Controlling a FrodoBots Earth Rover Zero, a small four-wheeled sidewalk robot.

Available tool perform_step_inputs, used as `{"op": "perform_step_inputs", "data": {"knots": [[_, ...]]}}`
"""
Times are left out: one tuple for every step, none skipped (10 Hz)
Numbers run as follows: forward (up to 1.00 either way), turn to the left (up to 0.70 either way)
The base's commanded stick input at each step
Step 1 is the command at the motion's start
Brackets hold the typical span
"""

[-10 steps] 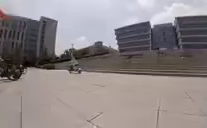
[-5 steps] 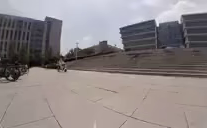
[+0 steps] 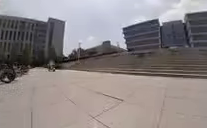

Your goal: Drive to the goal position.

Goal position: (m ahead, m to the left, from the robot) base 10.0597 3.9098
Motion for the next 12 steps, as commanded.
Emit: {"op": "perform_step_inputs", "data": {"knots": [[1.00, 0.17], [1.00, 0.00], [1.00, 0.08], [1.00, 0.30], [1.00, 0.29], [1.00, 0.03], [1.00, 0.16], [1.00, 0.34], [1.00, 0.00], [1.00, 0.00], [1.00, 0.00], [1.00, 0.06]]}}
